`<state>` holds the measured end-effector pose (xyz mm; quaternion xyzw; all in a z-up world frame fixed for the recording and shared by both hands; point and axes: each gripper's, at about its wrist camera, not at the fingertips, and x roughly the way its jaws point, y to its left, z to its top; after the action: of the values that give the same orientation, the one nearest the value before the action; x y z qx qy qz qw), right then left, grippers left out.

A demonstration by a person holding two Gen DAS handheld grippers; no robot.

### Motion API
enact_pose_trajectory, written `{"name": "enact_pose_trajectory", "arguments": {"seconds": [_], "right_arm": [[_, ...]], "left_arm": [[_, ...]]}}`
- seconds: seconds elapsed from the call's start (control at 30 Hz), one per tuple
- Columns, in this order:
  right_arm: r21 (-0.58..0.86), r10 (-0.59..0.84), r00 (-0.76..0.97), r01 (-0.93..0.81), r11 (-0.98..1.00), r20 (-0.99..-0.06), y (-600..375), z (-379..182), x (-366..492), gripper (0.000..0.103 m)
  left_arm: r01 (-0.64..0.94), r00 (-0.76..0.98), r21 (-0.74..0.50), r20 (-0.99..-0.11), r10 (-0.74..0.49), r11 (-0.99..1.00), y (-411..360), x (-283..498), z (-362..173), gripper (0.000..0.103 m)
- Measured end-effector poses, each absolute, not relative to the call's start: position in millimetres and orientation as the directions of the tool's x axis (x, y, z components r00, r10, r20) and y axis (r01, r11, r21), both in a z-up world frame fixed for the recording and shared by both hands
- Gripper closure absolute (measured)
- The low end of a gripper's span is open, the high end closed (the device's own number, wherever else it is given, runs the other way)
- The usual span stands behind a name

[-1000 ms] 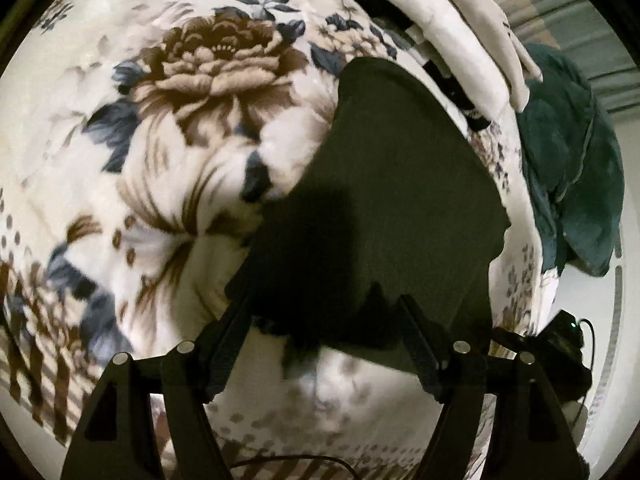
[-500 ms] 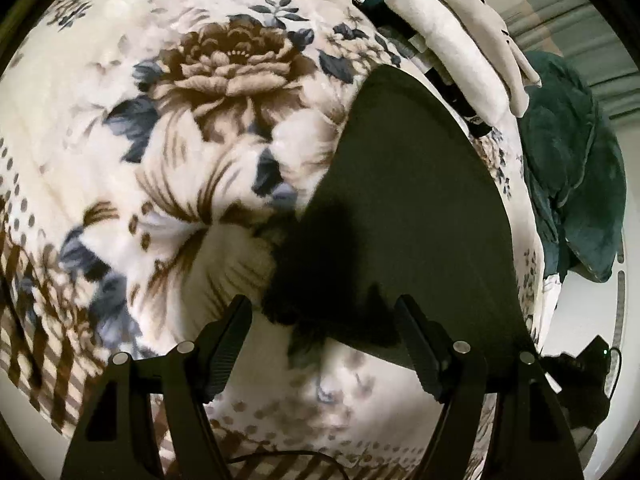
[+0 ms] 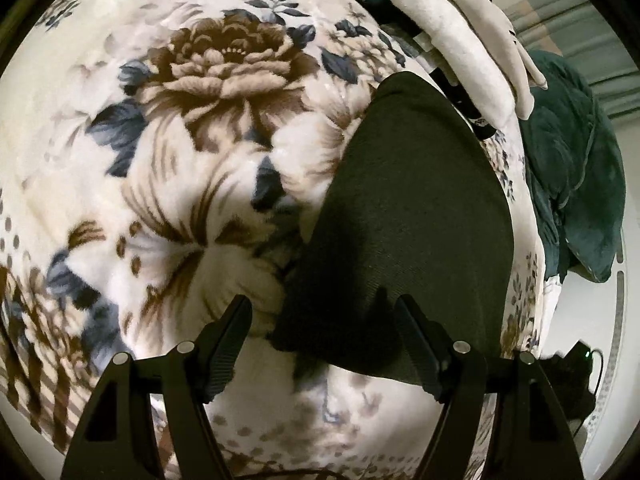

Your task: Fold small clothes

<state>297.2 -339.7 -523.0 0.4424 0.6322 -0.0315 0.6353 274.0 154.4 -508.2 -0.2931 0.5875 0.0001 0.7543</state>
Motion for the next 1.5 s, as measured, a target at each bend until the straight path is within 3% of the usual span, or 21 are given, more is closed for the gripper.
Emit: {"name": "enact_pose_trajectory", "arguments": {"seconds": [0.13,0.33,0.37,0.4,0.43,0.6,0.67,0.83,0.9,0.97,1.17,1.3,1.37,1.4,1.43,1.5], "right_arm": [[0.602,0.556,0.269,0.531,0.596,-0.787,-345,-527,349,0.05],[0.67,0.661,0.221,0.479,0.567,-0.717,-319,-574,430,0.05],[0.676,0.668,0.218,0.472,0.566,-0.712,-313,-577,438,0.054],[0.672,0.648,0.236,0.456,0.584,-0.724,-309,-575,443,0.066],[0.652,0.614,0.248,0.443,0.616,-0.749,-307,-571,446,0.096],[0.582,0.476,0.335,0.459,0.671,-0.813,-312,-544,448,0.099],[0.545,0.458,0.295,0.456,0.704,-0.838,-308,-549,450,0.099],[0.497,0.453,0.204,0.367,0.786,-0.868,-300,-546,454,0.094],[0.538,0.504,0.194,0.382,0.751,-0.842,-311,-542,448,0.088],[0.56,0.532,0.189,0.402,0.725,-0.825,-323,-538,436,0.065],[0.548,0.584,0.077,0.462,0.697,-0.808,-333,-545,377,0.063],[0.529,0.614,0.011,0.519,0.671,-0.789,-327,-569,338,0.063],[0.566,0.64,0.05,0.524,0.637,-0.767,-326,-570,328,0.064],[0.583,0.644,0.077,0.516,0.627,-0.761,-325,-567,325,0.069],[0.601,0.647,0.1,0.499,0.624,-0.756,-323,-563,323,0.093],[0.583,0.611,0.106,0.465,0.667,-0.784,-317,-553,320,0.097]], "left_arm": [[-0.318,0.329,-0.442,-0.881,-0.339,0.839,155,288,-502,0.031],[-0.226,0.397,-0.457,-0.85,-0.347,0.86,150,335,-487,0.031],[-0.2,0.395,-0.439,-0.854,-0.338,0.876,146,345,-487,0.031],[-0.182,0.386,-0.424,-0.861,-0.332,0.887,143,354,-490,0.031],[-0.167,0.375,-0.413,-0.866,-0.33,0.895,139,360,-493,0.031],[-0.098,0.24,-0.387,-0.903,-0.356,0.917,116,382,-539,0.03],[-0.109,0.212,-0.414,-0.898,-0.386,0.904,113,383,-555,0.017],[-0.177,0.225,-0.492,-0.863,-0.452,0.852,120,386,-566,0.001],[-0.192,0.229,-0.501,-0.859,-0.458,0.844,118,388,-570,0.0],[-0.212,0.247,-0.497,-0.86,-0.446,0.841,116,388,-571,0.0],[-0.315,0.392,-0.528,-0.829,-0.398,0.789,119,375,-569,0.0],[-0.271,0.303,-0.476,-0.867,-0.395,0.837,109,388,-563,0.0],[-0.272,0.291,-0.471,-0.871,-0.395,0.839,108,386,-556,0.0],[-0.273,0.289,-0.477,-0.869,-0.402,0.836,109,384,-552,0.0],[-0.271,0.29,-0.481,-0.867,-0.406,0.834,112,380,-547,0.0],[-0.258,0.301,-0.466,-0.871,-0.388,0.846,114,372,-535,0.001]]}}
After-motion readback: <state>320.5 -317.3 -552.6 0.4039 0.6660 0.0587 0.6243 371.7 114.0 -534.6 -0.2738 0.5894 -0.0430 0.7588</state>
